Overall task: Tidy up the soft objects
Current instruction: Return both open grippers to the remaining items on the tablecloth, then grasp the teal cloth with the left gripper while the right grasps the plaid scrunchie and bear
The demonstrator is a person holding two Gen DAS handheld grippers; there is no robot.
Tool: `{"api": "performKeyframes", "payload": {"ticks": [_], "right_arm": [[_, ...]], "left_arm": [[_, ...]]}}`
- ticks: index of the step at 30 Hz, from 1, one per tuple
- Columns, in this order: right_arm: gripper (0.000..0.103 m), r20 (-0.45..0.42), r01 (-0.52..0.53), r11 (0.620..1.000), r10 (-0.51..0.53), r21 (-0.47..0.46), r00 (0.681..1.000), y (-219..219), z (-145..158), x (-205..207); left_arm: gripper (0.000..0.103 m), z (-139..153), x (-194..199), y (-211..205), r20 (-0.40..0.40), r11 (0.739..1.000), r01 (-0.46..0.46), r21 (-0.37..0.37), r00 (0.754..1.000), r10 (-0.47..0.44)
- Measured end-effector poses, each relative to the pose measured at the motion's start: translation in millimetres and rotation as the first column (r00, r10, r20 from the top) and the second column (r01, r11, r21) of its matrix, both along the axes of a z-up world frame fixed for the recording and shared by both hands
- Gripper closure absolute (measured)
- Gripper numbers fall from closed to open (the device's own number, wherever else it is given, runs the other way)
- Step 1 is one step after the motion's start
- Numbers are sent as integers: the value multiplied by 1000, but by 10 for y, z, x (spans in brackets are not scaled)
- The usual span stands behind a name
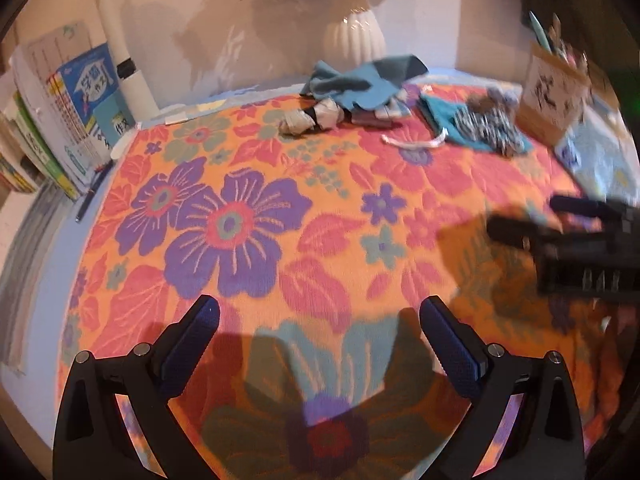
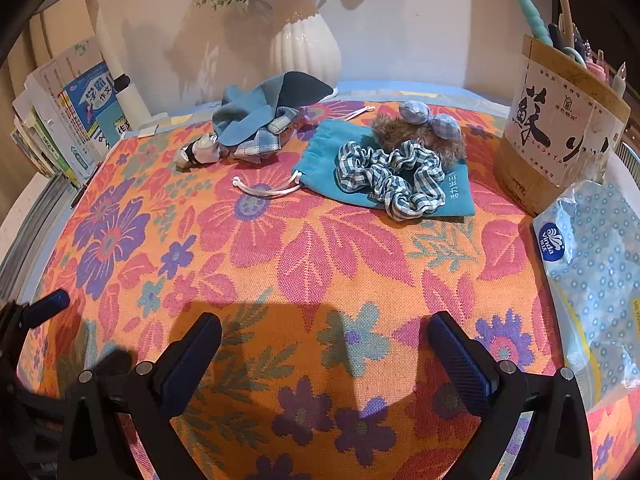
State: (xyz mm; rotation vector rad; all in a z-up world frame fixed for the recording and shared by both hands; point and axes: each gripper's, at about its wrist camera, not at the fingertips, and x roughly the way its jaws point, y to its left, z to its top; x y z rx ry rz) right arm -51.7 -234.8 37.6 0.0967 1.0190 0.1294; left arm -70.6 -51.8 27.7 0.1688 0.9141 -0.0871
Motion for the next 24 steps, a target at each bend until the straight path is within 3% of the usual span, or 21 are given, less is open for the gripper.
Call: {"api": "performKeyframes", "payload": {"ticks": [7, 13, 19, 21, 24], "right_arm": [[0, 5, 8, 1000, -8, 17, 1000, -43, 8, -9], [0, 4, 8, 1000, -8, 19, 1000, -53, 14, -16], [0, 1, 6, 1000, -6, 16, 1000, -39, 17, -39], [0, 2, -1, 1000, 1, 14, 1000, -20, 24, -53], [0, 23, -2, 1000, 2, 27, 1000, -31, 55, -89]], "left_arm": [[3, -82, 395, 58, -35, 993, -86, -80, 996, 84], [3, -101, 380, 182, -54, 981, -93, -168, 995, 86], [3, -71, 378, 226, -63, 978, -104, -180, 994, 94], [3, 17, 448, 232, -85, 983, -75, -169, 995, 61], [3, 375, 554, 241, -18, 985, -13, -170, 1000, 10]]}}
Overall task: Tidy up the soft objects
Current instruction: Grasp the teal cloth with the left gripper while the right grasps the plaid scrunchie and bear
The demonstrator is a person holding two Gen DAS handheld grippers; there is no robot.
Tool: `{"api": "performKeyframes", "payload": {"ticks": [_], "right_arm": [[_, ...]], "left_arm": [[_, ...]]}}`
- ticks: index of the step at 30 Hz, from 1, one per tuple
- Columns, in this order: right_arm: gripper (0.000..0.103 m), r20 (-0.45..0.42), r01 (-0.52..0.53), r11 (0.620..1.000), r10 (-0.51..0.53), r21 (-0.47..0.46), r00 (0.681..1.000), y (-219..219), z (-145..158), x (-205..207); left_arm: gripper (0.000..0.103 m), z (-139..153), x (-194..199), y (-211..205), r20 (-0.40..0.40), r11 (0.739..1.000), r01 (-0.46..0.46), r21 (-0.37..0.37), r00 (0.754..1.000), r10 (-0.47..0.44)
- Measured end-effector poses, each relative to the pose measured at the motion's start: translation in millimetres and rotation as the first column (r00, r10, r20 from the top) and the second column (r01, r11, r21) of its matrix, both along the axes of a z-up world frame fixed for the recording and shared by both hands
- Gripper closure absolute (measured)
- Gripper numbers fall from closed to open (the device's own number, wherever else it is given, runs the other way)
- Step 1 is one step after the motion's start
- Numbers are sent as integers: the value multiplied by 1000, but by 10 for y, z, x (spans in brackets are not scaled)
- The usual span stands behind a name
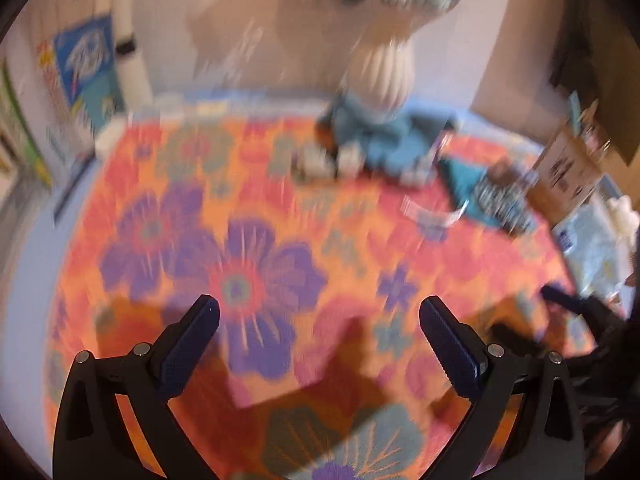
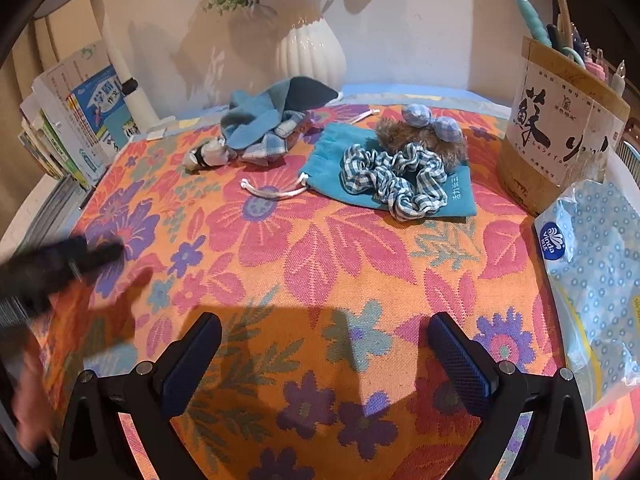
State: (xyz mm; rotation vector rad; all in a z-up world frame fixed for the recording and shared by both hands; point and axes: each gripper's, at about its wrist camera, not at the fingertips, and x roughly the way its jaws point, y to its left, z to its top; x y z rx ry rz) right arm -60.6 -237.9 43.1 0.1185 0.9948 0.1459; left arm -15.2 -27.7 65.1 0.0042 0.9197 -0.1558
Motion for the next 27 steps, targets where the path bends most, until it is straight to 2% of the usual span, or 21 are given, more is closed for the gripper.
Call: {"api": "performKeyframes", "payload": {"ticks": [2, 5, 8, 10, 13, 16, 20, 22, 24, 26, 27], "right_arm": [[0, 43, 28, 999, -29, 17, 999, -58, 64, -58], [0, 63, 51, 994, -57, 95, 996, -197, 98, -82], [0, 1, 69, 985, -70, 158, 998, -317, 62, 10], [0, -13, 81, 983, -80, 165, 997, -373, 114, 64], [0, 4, 85, 987, -87, 137, 996, -418, 324, 184], [0, 18, 100, 993, -102, 60, 995, -410, 511, 439], [0, 68, 114, 993, -113, -12, 991, -444, 447, 773], [0, 83, 117, 993, -115, -16, 990, -549, 349, 887], [5, 65, 128, 992, -126, -23, 990, -581, 239, 1002], [24, 25, 123, 992, -123, -4, 992, -617, 130, 1105], [35, 10, 117, 993, -117, 8, 993, -637, 90, 1128]], "left_arm": [[1, 272, 79, -29, 69, 1000, 29, -5, 997, -29], [1, 451, 252, -128, 110, 998, 57, -1, 992, -57], [1, 471, 468, -365, 139, 992, 82, 95, 986, -95], [1, 410, 650, -524, 135, 986, 125, 112, 981, -140], [1, 308, 895, -648, 99, 982, 176, 73, 978, -183], [1, 206, 1101, -707, 90, 979, 196, 57, 976, -200], [1, 62, 1271, -786, 83, 974, 194, 119, 975, -204], [1, -16, 1344, -777, 63, 973, 206, 102, 975, -213], [1, -70, 1417, -757, 47, 974, 220, 62, 974, -223], [11, -100, 1447, -755, 61, 976, 209, 67, 975, -213], [30, -113, 1462, -750, 77, 976, 203, 75, 975, -208]]}}
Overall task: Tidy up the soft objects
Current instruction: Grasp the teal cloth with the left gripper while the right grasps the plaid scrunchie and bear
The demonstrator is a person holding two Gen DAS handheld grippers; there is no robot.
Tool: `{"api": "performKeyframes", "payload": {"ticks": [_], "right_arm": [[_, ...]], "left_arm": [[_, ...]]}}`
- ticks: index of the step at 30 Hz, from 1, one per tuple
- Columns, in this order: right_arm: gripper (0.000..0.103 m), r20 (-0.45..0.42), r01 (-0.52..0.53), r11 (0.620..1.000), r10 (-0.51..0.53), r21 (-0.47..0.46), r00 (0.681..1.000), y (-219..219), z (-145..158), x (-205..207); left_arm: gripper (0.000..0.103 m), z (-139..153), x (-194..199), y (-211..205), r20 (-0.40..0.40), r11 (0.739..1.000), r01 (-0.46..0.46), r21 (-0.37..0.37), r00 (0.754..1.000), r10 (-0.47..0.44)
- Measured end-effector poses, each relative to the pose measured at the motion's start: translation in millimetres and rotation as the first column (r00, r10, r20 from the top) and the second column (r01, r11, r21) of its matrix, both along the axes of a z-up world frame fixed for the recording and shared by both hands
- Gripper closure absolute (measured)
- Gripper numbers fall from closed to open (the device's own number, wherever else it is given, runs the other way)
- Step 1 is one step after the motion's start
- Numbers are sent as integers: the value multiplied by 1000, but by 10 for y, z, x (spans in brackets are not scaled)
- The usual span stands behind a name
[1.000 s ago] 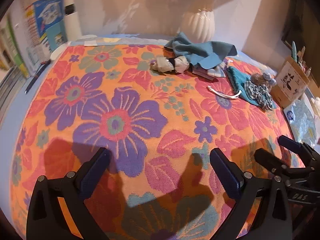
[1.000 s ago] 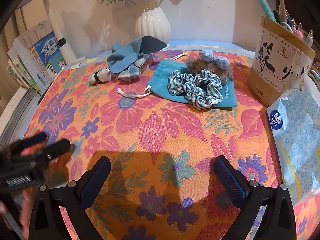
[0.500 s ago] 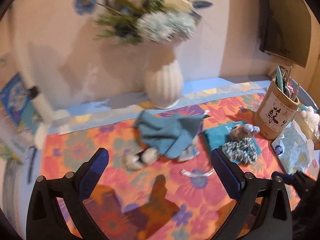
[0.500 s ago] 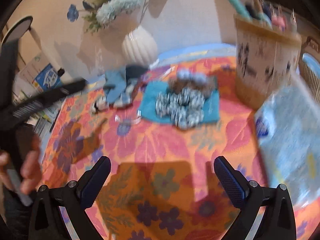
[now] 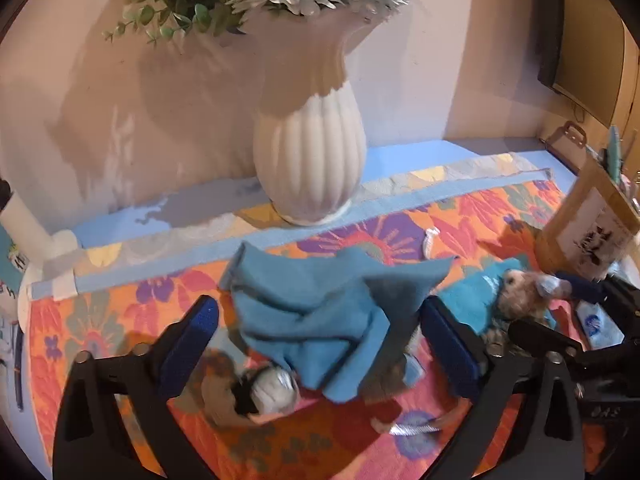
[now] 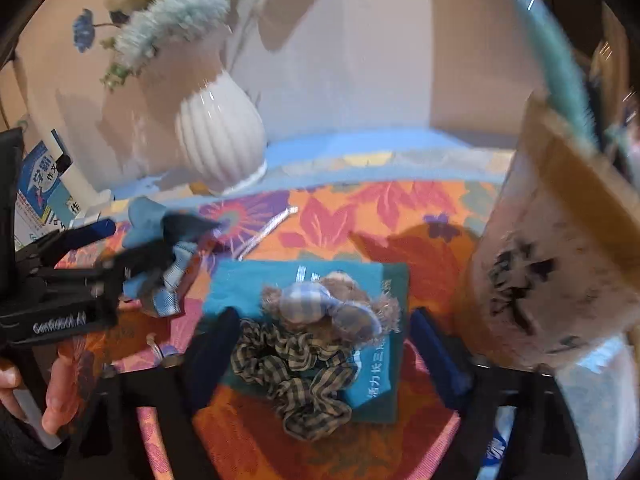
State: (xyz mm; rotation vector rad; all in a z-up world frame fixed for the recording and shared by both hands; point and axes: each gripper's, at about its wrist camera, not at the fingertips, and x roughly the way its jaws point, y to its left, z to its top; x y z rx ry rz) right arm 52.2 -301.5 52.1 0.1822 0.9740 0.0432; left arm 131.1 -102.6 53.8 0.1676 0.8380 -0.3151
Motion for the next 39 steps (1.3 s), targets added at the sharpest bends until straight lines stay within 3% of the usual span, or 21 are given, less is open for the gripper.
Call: {"api": "performKeyframes", "payload": {"ticks": [1, 2, 4, 5, 8, 13, 18, 21, 24, 27, 29, 31, 34, 36, 38, 39], "right_arm": [[41, -5, 2, 1000, -2, -1, 1000, -14, -31, 16], [51, 0, 8, 1000, -8, -14, 1000, -27, -49, 15], [55, 27, 4, 1000, -4, 1, 1000, -57, -43, -12], [56, 40, 7, 1000, -7, 12, 999, -73, -26, -27], [57, 111, 17, 1000, -20, 24, 994, -98, 125, -107], [57, 211, 5, 999, -17, 54, 977, -79, 496, -339], [56, 271, 2, 992, -36, 125, 962, -47, 839, -678], [56, 253, -1, 976, -56, 218, 966, -44, 837, -826], [56, 195, -1, 971, -47, 239, 980, 14, 716, -946], [56, 132, -14, 960, -24, 279, 991, 108, 505, -1058], [56, 84, -39, 967, 19, 251, 996, 227, 365, -1103], [56, 63, -60, 979, 49, 195, 997, 339, 268, -1174], [52, 69, -77, 990, 69, 116, 995, 418, 162, -1237], [51, 53, -90, 992, 85, 93, 995, 448, 46, -1239], [51, 36, -79, 990, 76, 117, 996, 395, -9, -1224], [46, 46, -70, 991, 65, 117, 997, 378, -8, -1228]], "left_arm": [[49, -19, 17, 5, -2, 1000, -1, -2, 1000, 1], [56, -39, 34, 15, -21, 1000, 11, -23, 1000, -11], [91, -20, 37, 54, -30, 996, 27, -84, 999, -29], [93, -1, 36, 63, -27, 996, 20, -87, 999, -22], [95, 117, 7, 158, -13, 990, 13, -139, 1000, -15], [95, 620, -315, 468, 56, 961, 15, -275, 998, 1], [95, 978, -880, 754, 123, 939, 9, -343, 992, 36], [95, 1056, -1251, 828, 141, 945, 10, -326, 989, 38], [95, 987, -1569, 859, 111, 951, 5, -310, 993, 31], [95, 708, -1921, 797, 89, 972, -30, -233, 995, 52], [95, 486, -2023, 749, 43, 979, -47, -198, 997, 56], [95, 323, -2069, 766, -3, 976, -58, -210, 998, 58], [94, 107, -2052, 866, -95, 953, -68, -294, 995, 42], [93, 7, -2042, 901, -121, 954, -99, -284, 990, 67], [78, -88, -2016, 914, -154, 956, -111, -271, 986, 71], [69, -133, -1997, 930, -177, 956, -128, -263, 981, 82]]}}
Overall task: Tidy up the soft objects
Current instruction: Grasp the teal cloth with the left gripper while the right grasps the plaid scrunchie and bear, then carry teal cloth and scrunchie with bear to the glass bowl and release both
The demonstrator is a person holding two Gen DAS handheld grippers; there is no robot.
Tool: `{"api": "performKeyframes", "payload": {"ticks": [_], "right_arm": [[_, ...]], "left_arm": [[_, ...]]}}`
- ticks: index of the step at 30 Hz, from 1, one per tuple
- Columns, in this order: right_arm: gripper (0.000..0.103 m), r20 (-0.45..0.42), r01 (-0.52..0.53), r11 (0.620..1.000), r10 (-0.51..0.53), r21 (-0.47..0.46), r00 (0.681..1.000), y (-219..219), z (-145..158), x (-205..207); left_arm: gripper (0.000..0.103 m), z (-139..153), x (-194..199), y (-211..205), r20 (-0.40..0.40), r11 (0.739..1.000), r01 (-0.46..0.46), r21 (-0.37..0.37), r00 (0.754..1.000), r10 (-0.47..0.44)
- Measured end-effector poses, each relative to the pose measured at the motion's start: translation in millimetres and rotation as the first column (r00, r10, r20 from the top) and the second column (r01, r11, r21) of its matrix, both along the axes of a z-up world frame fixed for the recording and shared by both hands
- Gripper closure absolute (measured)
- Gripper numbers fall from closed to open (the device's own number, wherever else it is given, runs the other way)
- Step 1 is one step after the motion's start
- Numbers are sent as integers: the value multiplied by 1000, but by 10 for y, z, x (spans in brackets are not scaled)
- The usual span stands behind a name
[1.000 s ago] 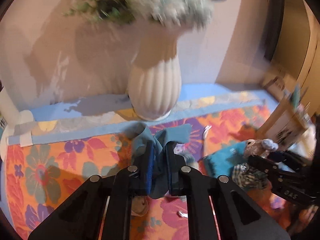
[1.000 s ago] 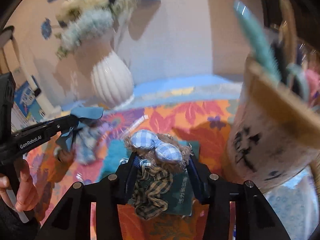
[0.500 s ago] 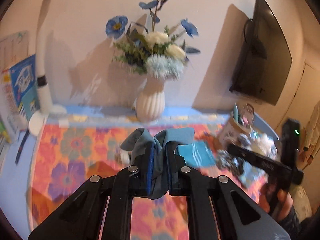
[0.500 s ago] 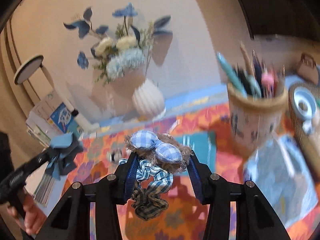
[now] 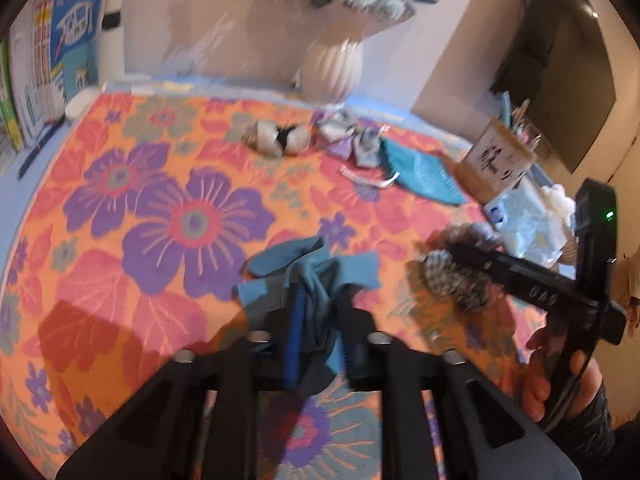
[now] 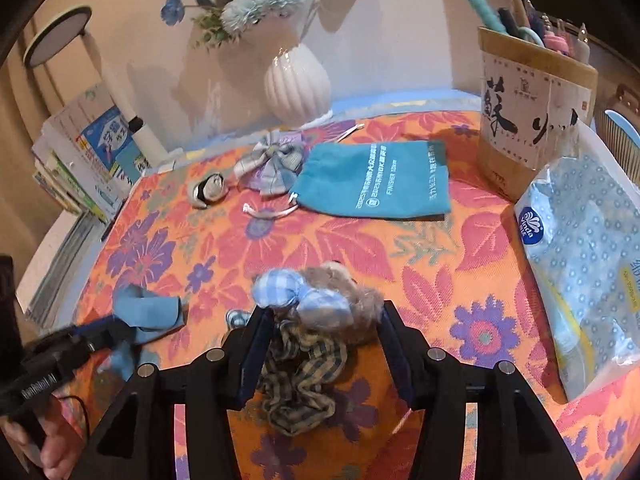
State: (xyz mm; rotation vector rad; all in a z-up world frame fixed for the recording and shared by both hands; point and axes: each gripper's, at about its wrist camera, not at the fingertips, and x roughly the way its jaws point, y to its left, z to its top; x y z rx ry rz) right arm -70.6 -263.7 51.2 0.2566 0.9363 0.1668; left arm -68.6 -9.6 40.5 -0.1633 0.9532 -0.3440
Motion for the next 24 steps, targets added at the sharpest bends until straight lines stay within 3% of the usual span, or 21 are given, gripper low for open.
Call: {"api": "performKeyframes", "payload": {"ticks": [2, 4, 6, 9, 12, 14, 16, 20, 23, 24], "right_arm": [[37, 14, 26, 1000, -26, -12, 1000, -30, 3, -17], [35, 26, 26, 1000, -26, -2, 999, -54, 23, -57], [24, 25, 16, 1000, -16, 0, 1000, -41, 22, -51], [21, 31, 7, 1000, -7, -8, 999, -9, 34, -51], [20, 42, -4, 1000, 4, 3, 999, -7, 50, -66], [15, 24, 3, 1000, -4, 12, 1000, -17, 19, -52], [14, 12, -2, 1000, 1, 30, 1000, -35, 3, -40], [14, -7, -91, 994, 91, 52, 996, 56, -33, -12], [9, -33, -121, 993, 120, 0, 992, 172, -75, 14], [9, -35, -126, 992, 125, -25, 992, 212, -78, 14]], "left_arm": [[56, -33, -22, 22, -9, 1000, -1, -12, 1000, 0], [2, -73, -51, 21, -22, 1000, 0, -8, 1000, 0], [1, -85, -91, 28, -28, 999, -8, -31, 1000, 7], [1, -105, -52, 2, -63, 998, 7, -64, 998, -11], [1, -53, 22, -139, -38, 999, -10, 35, 999, 12], [2, -46, 74, -209, -31, 998, -11, 58, 999, 13], [11, -77, 157, -284, -56, 997, -13, 79, 998, 17], [13, -126, 192, -352, -52, 991, -27, 135, 998, 34], [37, -129, 174, -387, -16, 979, -52, 197, 998, 57], [52, -129, 176, -401, -6, 973, -57, 222, 998, 60]]}}
